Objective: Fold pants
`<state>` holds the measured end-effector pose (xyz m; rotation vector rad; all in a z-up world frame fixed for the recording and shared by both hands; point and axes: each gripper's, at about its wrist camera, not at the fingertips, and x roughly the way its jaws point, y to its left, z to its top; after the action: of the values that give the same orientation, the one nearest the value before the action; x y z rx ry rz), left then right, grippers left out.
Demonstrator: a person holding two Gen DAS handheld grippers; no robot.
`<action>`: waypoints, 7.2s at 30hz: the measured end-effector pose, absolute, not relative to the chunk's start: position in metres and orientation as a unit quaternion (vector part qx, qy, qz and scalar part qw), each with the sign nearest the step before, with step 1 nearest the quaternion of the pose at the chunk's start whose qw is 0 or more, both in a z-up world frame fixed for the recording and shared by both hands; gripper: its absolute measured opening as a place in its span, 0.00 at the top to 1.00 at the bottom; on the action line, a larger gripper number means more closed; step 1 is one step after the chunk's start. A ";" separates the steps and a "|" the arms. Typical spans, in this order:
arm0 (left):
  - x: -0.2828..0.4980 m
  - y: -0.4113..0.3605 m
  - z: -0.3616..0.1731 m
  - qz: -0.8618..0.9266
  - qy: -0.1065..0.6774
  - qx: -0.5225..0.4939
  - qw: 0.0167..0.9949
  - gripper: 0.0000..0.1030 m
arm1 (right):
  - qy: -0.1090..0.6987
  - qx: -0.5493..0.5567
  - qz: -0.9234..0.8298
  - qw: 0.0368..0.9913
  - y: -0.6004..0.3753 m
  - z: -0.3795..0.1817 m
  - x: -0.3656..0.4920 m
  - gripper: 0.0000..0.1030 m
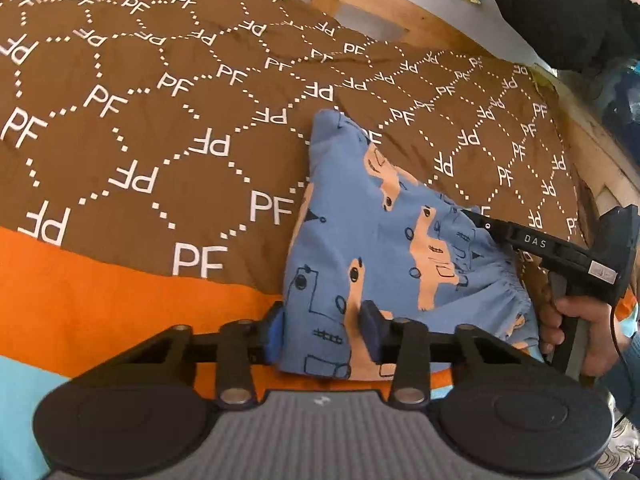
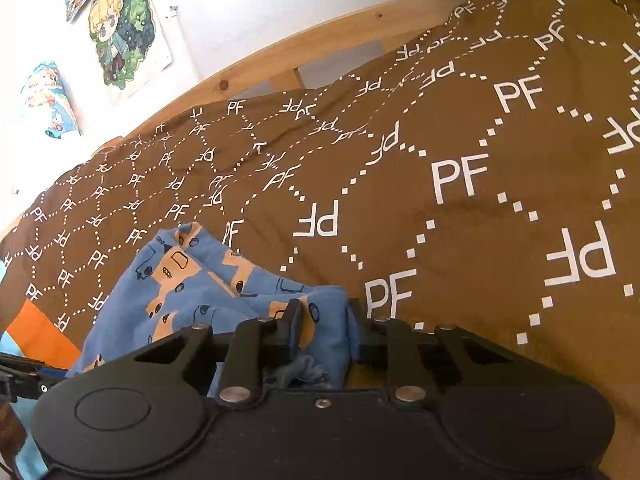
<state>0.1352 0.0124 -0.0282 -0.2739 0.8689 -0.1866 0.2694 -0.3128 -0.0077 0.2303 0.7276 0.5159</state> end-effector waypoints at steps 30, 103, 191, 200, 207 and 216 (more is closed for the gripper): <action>0.127 -0.002 0.004 -0.088 0.392 -0.101 0.910 0.83 | 0.282 -0.058 0.237 0.928 -0.268 0.065 0.222 0.91; 0.137 -0.041 0.047 -0.028 0.253 -0.030 0.967 0.00 | 0.153 -0.037 0.109 0.981 -0.276 0.119 0.155 0.01; 0.083 -0.050 0.011 -0.004 0.271 0.012 0.962 0.00 | 0.211 -0.019 0.090 0.973 -0.288 0.075 0.084 0.01; 0.083 -0.050 0.011 -0.004 0.271 0.012 0.962 0.00 | 0.211 -0.020 0.090 0.973 -0.288 0.075 0.084 0.01; 0.083 -0.050 0.011 -0.006 0.272 0.012 0.962 0.00 | 0.211 -0.020 0.090 0.973 -0.289 0.075 0.084 0.01; 0.081 -0.050 0.011 0.006 0.279 0.005 0.960 0.00 | 0.211 -0.020 0.090 0.973 -0.288 0.075 0.084 0.01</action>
<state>0.0815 -0.0498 0.0108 0.0100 0.5659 0.0118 0.0838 -0.2884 0.0754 -0.0406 0.4252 0.1821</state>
